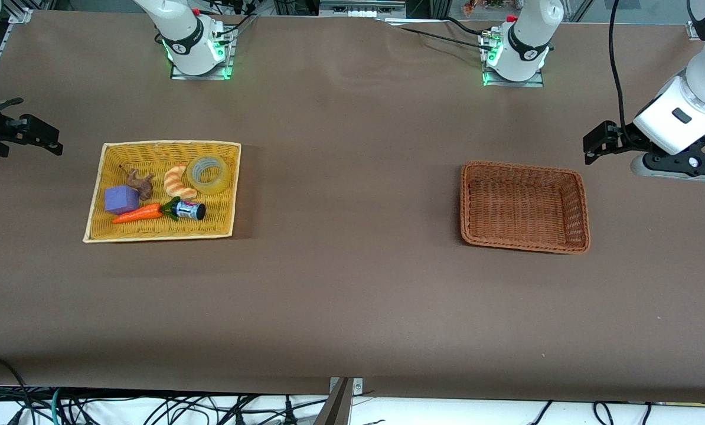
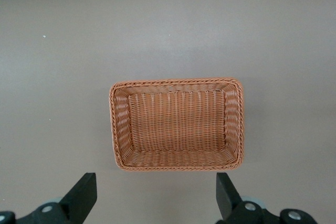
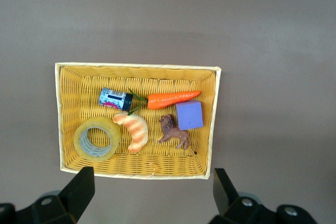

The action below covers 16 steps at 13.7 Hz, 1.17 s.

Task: Transfer tape with both arms
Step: 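Lower the right gripper onto the clear tape roll and grasp it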

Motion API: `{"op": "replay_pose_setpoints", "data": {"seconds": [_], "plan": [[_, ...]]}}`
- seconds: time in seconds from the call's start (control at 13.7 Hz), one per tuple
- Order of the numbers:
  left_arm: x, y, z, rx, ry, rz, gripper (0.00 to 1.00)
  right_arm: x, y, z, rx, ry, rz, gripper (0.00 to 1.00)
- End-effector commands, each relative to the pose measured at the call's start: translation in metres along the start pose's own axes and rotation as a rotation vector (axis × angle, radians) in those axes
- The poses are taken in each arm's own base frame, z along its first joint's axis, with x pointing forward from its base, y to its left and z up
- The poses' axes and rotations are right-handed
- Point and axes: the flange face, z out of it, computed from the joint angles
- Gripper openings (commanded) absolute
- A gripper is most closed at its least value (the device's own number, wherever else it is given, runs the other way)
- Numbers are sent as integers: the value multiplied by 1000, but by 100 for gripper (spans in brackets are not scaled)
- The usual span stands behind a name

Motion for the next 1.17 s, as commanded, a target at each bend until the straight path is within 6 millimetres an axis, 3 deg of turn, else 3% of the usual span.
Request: {"op": "replay_pose_setpoints", "data": {"seconds": [0.0, 0.22, 0.44, 0.73, 0.88, 1.1], "plan": [[3, -2, -5, -28, 9, 10, 100, 12, 5, 21, 4, -47, -2, 100], [3, -2, -5, -28, 9, 10, 100, 19, 3, 60, 20, -142, -1, 100], [3, -1, -5, -29, 9, 10, 100, 8, -18, 150, 118, -193, 70, 100], [3, -1, -5, -29, 9, 10, 100, -30, -42, 244, 112, -156, 84, 100], [3, -1, -5, -29, 9, 12, 100, -45, -72, 271, 101, -139, 99, 100], [3, -1, -5, -29, 9, 10, 100, -45, -109, 276, 90, -142, 142, 100]]}}
